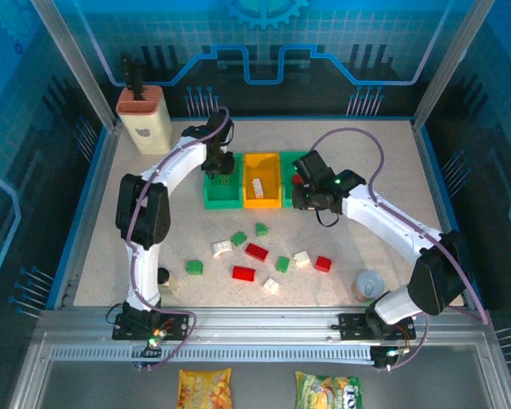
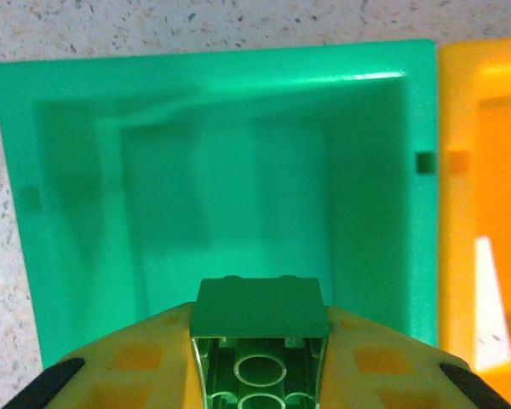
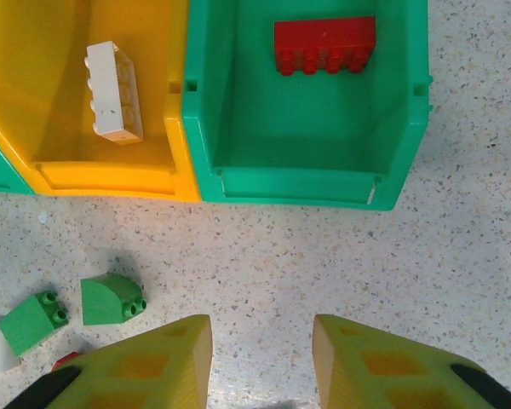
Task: Sort the legos into containers by color
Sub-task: Place the lego in the container.
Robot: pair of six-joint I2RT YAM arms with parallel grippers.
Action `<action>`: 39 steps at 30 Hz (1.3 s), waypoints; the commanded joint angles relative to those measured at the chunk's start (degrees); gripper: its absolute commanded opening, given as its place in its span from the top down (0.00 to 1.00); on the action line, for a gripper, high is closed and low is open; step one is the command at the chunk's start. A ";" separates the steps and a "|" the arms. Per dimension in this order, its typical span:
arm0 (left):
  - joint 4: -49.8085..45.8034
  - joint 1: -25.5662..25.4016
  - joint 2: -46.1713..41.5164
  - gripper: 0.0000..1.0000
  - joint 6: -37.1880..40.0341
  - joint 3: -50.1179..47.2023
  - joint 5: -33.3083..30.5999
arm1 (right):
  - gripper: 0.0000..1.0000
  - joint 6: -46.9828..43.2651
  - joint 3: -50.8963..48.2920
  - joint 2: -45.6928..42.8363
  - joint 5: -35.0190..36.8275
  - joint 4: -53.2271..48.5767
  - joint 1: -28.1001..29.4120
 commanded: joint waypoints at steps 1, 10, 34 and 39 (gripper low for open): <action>-1.88 -0.32 3.23 0.77 1.76 2.69 -4.02 | 0.63 -0.43 1.31 1.01 0.71 1.11 -0.86; -1.86 -1.00 7.99 0.78 1.88 4.16 -4.77 | 0.63 -0.26 0.99 1.92 0.59 2.08 -1.11; 0.40 -1.73 3.38 0.56 -0.30 -1.41 -2.90 | 0.62 -0.71 1.25 -1.55 1.30 0.32 -0.64; 0.75 -1.73 -0.06 0.53 -0.56 -3.81 -2.54 | 0.62 -0.79 0.65 -1.67 0.99 -0.12 0.07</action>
